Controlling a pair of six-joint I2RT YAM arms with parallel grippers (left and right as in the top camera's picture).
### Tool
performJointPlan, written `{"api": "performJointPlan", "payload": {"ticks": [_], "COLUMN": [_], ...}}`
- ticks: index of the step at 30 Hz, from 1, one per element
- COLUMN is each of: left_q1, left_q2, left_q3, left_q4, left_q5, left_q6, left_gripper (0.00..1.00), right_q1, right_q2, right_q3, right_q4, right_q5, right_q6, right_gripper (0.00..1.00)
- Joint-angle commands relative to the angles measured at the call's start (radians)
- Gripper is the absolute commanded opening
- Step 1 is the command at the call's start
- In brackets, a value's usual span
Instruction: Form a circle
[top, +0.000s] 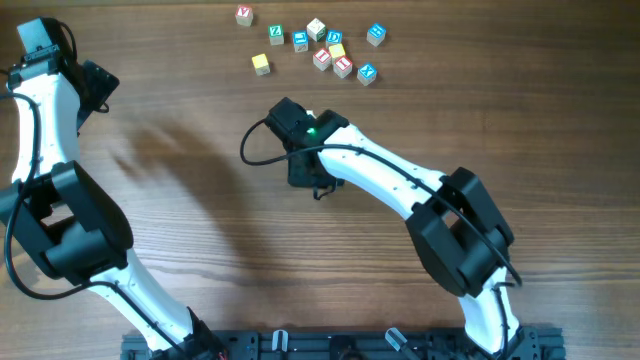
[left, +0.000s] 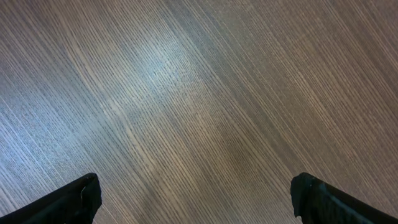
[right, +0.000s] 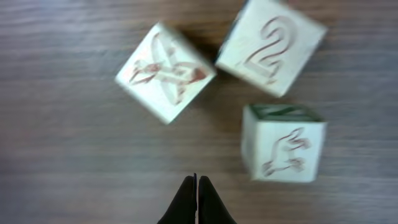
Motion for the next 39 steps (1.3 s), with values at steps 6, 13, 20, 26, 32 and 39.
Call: {"api": "performJointPlan", "payload": {"ticks": [6,13,20,26,32,39], "left_q1": [0.004,0.004,0.004,0.004,0.004,0.004], "left_q2": [-0.012,-0.012,-0.012,-0.012,-0.012,-0.012], "left_q3": [0.011,0.011,0.011,0.011,0.011,0.011], "left_q4": [-0.001,-0.001,-0.001,-0.001,-0.001,-0.001], "left_q5": [-0.002,-0.002,-0.002,-0.002,-0.002,-0.002], "left_q6": [0.008,0.008,0.008,0.008,0.008,0.008], "left_gripper": [1.00,1.00,1.00,1.00,1.00,1.00], "right_q1": [-0.002,-0.002,-0.002,-0.002,-0.002,-0.002], "right_q2": [0.035,0.050,0.050,0.050,0.050,0.050], "right_q3": [-0.004,-0.035,-0.061,-0.061,-0.061,-0.061], "right_q4": [0.020,0.068,0.093,0.100,0.104,0.121], "right_q5": [0.157,0.160,0.187,0.195,0.210,0.218], "right_q6": [0.017,-0.010,-0.010,-0.010,-0.010,-0.012], "right_gripper": [0.04,0.04,0.04,0.04,0.04,0.04]}}
